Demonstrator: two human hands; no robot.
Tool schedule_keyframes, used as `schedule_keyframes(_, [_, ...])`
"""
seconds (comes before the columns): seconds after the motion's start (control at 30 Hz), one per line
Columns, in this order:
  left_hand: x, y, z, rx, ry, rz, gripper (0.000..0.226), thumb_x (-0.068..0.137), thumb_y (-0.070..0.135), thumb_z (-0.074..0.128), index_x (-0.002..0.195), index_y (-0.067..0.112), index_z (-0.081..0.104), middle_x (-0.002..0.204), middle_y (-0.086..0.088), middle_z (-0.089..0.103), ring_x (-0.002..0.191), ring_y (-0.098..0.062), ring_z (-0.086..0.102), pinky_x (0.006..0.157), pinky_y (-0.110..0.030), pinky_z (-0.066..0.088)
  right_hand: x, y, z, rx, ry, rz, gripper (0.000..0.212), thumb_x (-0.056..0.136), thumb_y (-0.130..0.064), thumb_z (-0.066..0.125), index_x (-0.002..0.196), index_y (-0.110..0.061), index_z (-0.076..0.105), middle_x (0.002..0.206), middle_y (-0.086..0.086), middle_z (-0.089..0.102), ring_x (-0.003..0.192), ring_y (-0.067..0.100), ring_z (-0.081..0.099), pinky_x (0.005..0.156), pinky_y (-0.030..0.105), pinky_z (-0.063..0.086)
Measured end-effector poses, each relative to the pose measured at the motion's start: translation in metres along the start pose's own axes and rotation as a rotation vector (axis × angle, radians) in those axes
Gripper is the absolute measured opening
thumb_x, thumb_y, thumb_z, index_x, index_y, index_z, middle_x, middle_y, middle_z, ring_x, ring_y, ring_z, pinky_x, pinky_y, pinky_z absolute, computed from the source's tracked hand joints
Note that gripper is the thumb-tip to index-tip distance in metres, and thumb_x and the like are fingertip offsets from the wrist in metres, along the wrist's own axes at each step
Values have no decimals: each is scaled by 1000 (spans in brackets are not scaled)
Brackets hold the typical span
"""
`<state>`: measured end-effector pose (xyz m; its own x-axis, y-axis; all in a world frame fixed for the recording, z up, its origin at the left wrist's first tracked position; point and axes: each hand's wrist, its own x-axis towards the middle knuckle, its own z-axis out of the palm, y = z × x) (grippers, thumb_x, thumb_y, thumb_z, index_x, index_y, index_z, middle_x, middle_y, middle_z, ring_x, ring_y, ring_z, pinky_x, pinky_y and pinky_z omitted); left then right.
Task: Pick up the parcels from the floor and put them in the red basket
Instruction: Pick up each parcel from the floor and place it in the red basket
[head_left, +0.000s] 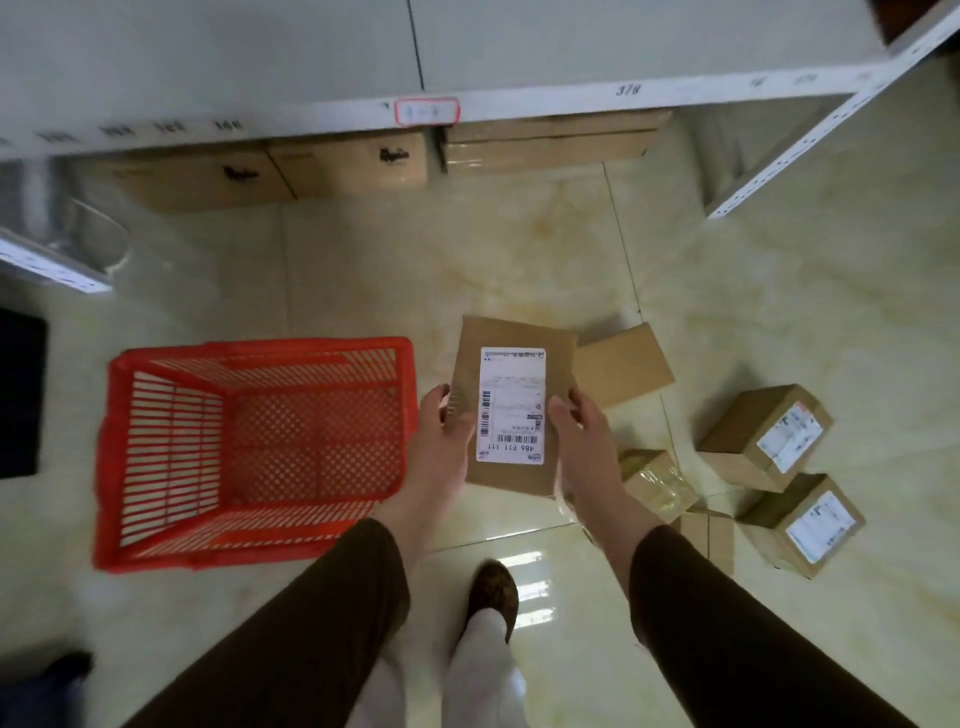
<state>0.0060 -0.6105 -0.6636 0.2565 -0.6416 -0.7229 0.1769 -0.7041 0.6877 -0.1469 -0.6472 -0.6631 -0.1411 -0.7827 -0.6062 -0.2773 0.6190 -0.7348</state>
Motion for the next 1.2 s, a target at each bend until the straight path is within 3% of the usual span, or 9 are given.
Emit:
schedule_keyframes(0.13, [-13, 0, -77, -77, 86, -34, 21, 104, 22, 52, 124, 26, 51, 115, 2, 69, 97, -13, 68, 73, -26, 51, -25, -20, 59, -85, -50, -45, 38, 99, -41, 55, 133, -26, 58, 122, -2, 69, 99, 13, 71, 82, 35, 60])
schedule_keyframes(0.27, [-14, -16, -164, -106, 122, -103, 24, 104, 34, 50, 127, 35, 53, 114, 5, 70, 102, -21, 69, 80, -39, 56, -53, -27, 135, -145, -165, -39, 41, 99, -43, 54, 136, -26, 50, 118, -10, 69, 97, 15, 72, 88, 48, 60])
schedule_keyframes(0.37, [-9, -36, -226, -147, 142, -176, 19, 103, 34, 51, 119, 44, 53, 111, 4, 71, 98, -27, 70, 85, -48, 59, -71, -18, 194, -135, -269, -34, 59, 96, -41, 56, 149, -40, 31, 121, -14, 66, 106, 22, 72, 88, 54, 60])
schedule_keyframes(0.5, [4, -72, -294, -143, 127, -198, 30, 103, 22, 53, 124, 44, 55, 127, 8, 66, 113, -22, 64, 99, -52, 51, -89, 4, 255, -79, -354, -19, 85, 98, -19, 59, 154, -53, 5, 128, -10, 67, 111, 19, 71, 86, 50, 62])
schedule_keyframes(0.6, [17, -95, -332, -89, 96, -180, 32, 103, 20, 53, 124, 44, 56, 131, 8, 63, 118, -22, 61, 103, -55, 48, -92, 21, 285, -155, -369, -18, 103, 92, -27, 67, 148, -65, -11, 153, -3, 50, 115, 29, 68, 69, 52, 64])
schedule_keyframes(0.73, [40, -114, -361, -99, 99, -186, 31, 102, 20, 55, 126, 39, 57, 127, 2, 67, 115, -25, 65, 102, -52, 50, -84, 35, 307, -181, -384, 33, 82, 93, -31, 70, 149, -58, 17, 151, 7, 51, 109, 41, 69, 61, 48, 64])
schedule_keyframes(0.9, [66, -117, -372, -87, 195, -150, 27, 96, 22, 65, 118, 36, 60, 117, -2, 70, 96, -23, 69, 75, -37, 55, -70, 51, 325, -86, -330, 103, 50, 100, -27, 61, 137, -28, 27, 132, 20, 62, 94, 40, 75, 74, 54, 64])
schedule_keyframes(1.1, [88, -121, -371, -103, 213, -106, 65, 92, 13, 70, 144, 33, 36, 126, 1, 64, 106, -18, 64, 81, -33, 52, -61, 72, 330, 38, -269, 203, 40, 101, -25, 61, 127, -17, 32, 120, 16, 66, 97, 31, 75, 78, 40, 64])
schedule_keyframes(1.2, [101, -123, -370, -121, 195, -119, 66, 93, 17, 70, 145, 34, 32, 129, 4, 65, 108, -18, 66, 86, -38, 54, -59, 86, 329, -13, -278, 168, 46, 100, -31, 62, 136, -18, 36, 127, 4, 64, 113, 26, 68, 93, 45, 59])
